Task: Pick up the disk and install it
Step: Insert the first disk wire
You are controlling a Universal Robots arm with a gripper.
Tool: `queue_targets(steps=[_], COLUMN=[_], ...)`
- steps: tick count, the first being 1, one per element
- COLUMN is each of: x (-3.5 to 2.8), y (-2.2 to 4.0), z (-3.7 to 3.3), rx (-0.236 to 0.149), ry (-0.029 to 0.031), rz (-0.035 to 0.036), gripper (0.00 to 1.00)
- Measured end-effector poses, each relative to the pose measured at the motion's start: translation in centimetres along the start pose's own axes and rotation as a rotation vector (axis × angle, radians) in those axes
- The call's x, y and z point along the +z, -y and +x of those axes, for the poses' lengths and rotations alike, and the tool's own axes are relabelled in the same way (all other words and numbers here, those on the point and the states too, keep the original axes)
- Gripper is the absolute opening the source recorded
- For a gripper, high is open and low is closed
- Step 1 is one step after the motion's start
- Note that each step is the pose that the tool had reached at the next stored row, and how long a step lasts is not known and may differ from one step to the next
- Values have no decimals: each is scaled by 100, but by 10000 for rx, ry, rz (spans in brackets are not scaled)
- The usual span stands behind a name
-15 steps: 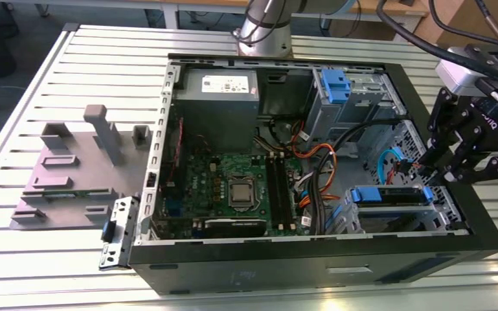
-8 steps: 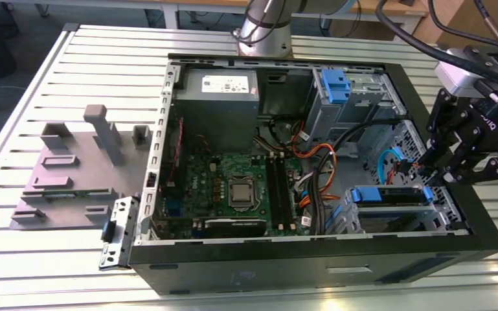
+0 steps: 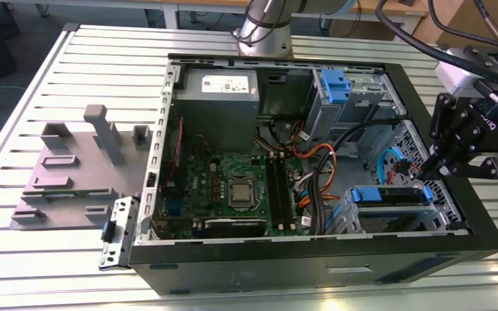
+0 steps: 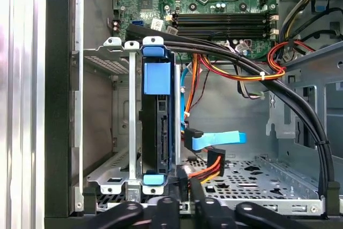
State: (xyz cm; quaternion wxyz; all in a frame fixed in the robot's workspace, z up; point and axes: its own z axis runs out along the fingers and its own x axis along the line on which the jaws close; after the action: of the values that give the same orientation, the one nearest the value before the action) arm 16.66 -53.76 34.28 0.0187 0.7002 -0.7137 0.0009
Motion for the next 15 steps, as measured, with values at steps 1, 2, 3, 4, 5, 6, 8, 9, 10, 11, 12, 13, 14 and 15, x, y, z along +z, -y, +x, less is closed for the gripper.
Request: queue_targets(steps=[1, 2, 3, 4, 5, 6, 8, 9, 10, 11, 12, 13, 14, 15], x=[0, 0, 0, 0, 0, 0, 0, 0, 0, 0, 1, 2, 3, 3], y=[0, 0, 0, 0, 0, 0, 0, 0, 0, 0, -46, -75, -97, -111], z=[0, 0, 0, 0, 0, 0, 0, 0, 0, 0, 1, 2, 2, 2], rx=[0, 0, 0, 0, 0, 0, 0, 0, 0, 0, 1, 0, 1, 1], ry=[1, 3, 4, 6, 6, 7, 9, 12, 11, 11, 12, 12, 12, 12], rz=[0, 0, 0, 0, 0, 0, 1, 0, 0, 0, 0, 1, 4, 6], gripper=[16, 16, 16, 16, 16, 16, 16, 16, 16, 16, 16, 16, 16, 16])
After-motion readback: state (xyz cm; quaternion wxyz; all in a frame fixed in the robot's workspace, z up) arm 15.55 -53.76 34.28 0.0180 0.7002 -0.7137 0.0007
